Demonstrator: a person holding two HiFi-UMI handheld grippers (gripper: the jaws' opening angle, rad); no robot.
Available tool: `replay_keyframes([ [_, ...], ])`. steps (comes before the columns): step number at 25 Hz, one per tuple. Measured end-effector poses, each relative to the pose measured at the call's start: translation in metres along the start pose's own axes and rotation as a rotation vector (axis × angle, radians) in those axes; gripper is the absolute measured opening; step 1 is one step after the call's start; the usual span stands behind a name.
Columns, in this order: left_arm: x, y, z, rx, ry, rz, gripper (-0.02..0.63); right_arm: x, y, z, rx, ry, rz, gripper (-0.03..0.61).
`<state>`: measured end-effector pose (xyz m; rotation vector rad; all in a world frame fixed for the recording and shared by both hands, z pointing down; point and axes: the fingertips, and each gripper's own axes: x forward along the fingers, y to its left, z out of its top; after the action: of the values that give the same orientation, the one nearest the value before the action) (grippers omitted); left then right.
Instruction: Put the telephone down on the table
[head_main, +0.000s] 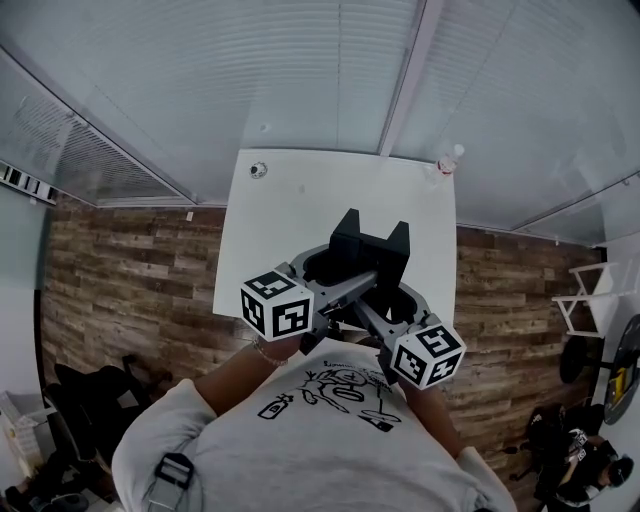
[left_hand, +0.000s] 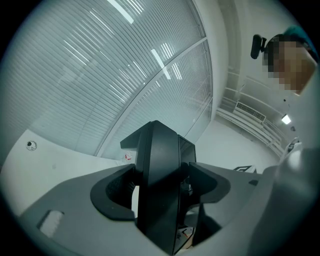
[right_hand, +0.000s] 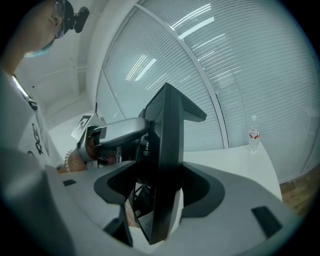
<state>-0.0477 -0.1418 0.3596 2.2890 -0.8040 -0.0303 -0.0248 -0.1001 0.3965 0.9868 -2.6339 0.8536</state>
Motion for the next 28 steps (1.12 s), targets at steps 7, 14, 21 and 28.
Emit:
replay_keyframes([
  [7, 0.005, 0.009, 0.001, -0.016, 0.007, 0.009, 0.336, 0.007, -0.006, 0.000, 0.013, 0.020, 0.006, 0.259],
  [14, 0.015, 0.008, 0.001, -0.027, 0.004, 0.026, 0.336, 0.003, -0.016, 0.003, 0.016, 0.037, 0.020, 0.259],
  [21, 0.036, 0.002, 0.000, -0.034, 0.008, 0.020, 0.336, -0.008, -0.035, 0.007, 0.019, 0.047, 0.015, 0.259],
  [28, 0.050, -0.001, -0.008, -0.045, 0.030, 0.020, 0.336, -0.016, -0.047, 0.002, 0.040, 0.058, 0.007, 0.258],
])
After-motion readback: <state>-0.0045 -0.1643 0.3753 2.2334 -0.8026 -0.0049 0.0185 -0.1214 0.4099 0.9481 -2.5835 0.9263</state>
